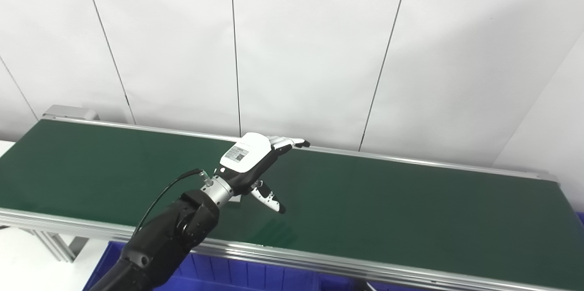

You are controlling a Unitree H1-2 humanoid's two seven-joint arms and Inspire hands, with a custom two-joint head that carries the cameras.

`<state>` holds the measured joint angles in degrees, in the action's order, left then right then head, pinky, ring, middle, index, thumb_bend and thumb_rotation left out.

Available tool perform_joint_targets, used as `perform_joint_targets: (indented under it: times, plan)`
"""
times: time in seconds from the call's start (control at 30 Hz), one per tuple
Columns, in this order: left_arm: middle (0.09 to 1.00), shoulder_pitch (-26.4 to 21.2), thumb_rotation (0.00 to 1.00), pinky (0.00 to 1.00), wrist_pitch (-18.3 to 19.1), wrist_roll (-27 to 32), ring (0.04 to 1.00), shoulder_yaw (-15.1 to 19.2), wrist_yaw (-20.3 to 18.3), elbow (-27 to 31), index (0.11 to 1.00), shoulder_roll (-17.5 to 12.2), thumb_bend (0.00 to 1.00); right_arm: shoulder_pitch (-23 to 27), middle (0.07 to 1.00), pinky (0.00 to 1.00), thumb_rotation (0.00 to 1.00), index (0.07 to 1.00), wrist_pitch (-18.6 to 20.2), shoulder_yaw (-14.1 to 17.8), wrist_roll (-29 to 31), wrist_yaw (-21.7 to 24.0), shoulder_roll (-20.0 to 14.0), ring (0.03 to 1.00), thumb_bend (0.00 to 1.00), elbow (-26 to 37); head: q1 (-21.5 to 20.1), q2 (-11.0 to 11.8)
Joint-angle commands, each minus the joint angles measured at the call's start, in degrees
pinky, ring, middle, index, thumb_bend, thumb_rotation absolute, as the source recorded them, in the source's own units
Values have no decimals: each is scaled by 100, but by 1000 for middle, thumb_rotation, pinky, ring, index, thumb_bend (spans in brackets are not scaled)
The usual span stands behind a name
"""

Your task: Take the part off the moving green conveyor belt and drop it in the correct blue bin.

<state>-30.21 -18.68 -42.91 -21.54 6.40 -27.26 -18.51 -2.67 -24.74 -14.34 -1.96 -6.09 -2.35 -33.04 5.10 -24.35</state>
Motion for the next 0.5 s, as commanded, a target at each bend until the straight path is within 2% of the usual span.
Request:
perform_joint_targets:
  times: [0.0,0.1,0.23,0.47]
  plan:
    - [825,-373,0,606,199,147,748,44,-265,-56,905,44,1000,96,863,895,980,865,-219,-9,-38,-61,43,817,711,94,16,2]
    - [821,-474,0,572,320,171,723,26,-424,-244,918,95,1000,111,861,878,974,862,-219,-7,-41,-81,52,813,724,73,20,-8]
    - [814,-634,0,549,343,120,713,-27,-428,-585,911,159,1000,115,863,880,974,864,-219,-20,-30,-62,53,813,718,79,26,-17]
    - [823,-987,0,567,537,46,727,-220,-557,-1223,921,208,1000,103,865,886,969,861,-219,-23,-23,-60,60,824,728,84,11,-22]
